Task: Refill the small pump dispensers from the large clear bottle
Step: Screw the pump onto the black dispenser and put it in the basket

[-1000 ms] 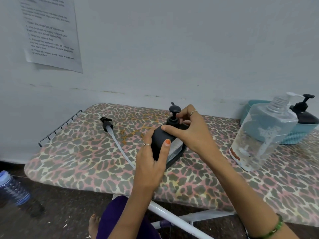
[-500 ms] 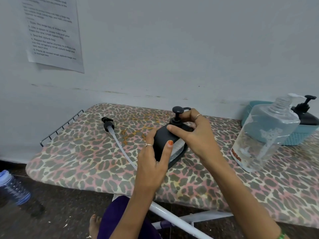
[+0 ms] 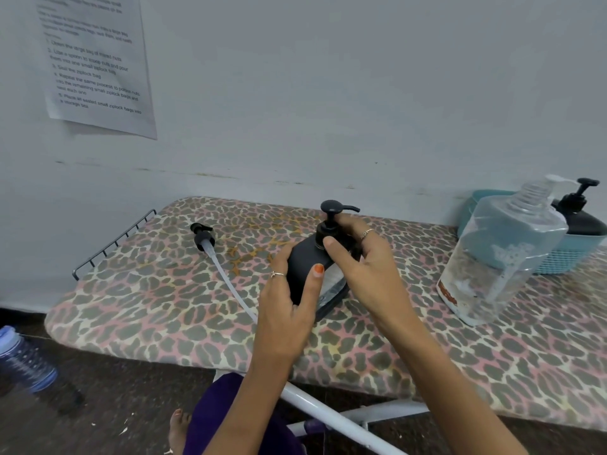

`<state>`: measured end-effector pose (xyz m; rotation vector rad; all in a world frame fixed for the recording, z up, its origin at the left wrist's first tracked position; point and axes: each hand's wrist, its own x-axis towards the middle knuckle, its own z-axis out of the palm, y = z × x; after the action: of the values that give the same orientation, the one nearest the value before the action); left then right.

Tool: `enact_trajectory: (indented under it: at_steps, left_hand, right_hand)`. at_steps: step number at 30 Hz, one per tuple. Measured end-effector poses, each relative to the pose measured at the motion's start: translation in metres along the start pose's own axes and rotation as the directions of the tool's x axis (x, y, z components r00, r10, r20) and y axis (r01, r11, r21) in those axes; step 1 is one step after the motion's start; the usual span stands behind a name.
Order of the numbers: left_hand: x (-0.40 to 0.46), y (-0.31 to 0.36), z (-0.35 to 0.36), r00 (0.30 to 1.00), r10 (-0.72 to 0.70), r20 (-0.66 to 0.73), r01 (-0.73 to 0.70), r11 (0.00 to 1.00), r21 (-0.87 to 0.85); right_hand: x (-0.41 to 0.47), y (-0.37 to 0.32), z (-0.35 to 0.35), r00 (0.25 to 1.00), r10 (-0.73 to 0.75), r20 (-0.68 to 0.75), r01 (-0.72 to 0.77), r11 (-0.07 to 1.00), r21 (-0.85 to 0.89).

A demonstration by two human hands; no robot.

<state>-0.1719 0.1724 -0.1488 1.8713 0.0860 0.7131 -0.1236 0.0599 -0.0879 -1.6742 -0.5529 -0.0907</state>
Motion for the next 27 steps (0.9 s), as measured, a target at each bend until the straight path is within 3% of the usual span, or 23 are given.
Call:
enact_trajectory:
  at_steps: [2,7,17,27]
  left_hand:
    - [0.001,0.001,-0.001,1.0,0.009,0.004,-0.009,1.0,0.002]
    - [-0.002,0.001,0.004,0.999,0.031,-0.011,-0.031,1.0,-0.004]
    - [0.0,0.002,0.003,0.999,0.041,-0.005,-0.041,0.999,-0.032]
    - [-0.002,0.003,0.002,0.999,0.041,-0.011,-0.042,0.999,-0.025]
  right_hand:
    - [0.001,-0.001,0.002,0.996,0.01,-0.089,-0.01,1.0,0.003]
    - [0.0,0.003,0.005,0.988,0.012,-0.156,-0.008,1.0,0.026]
    - [-0.007,0.004,-0.011,1.0,-0.027,-0.015,0.027,1.0,-0.016]
    - [-0.007,0.0,-0.002,0.997,-0.047,-0.064,0.046,0.999,-0.007]
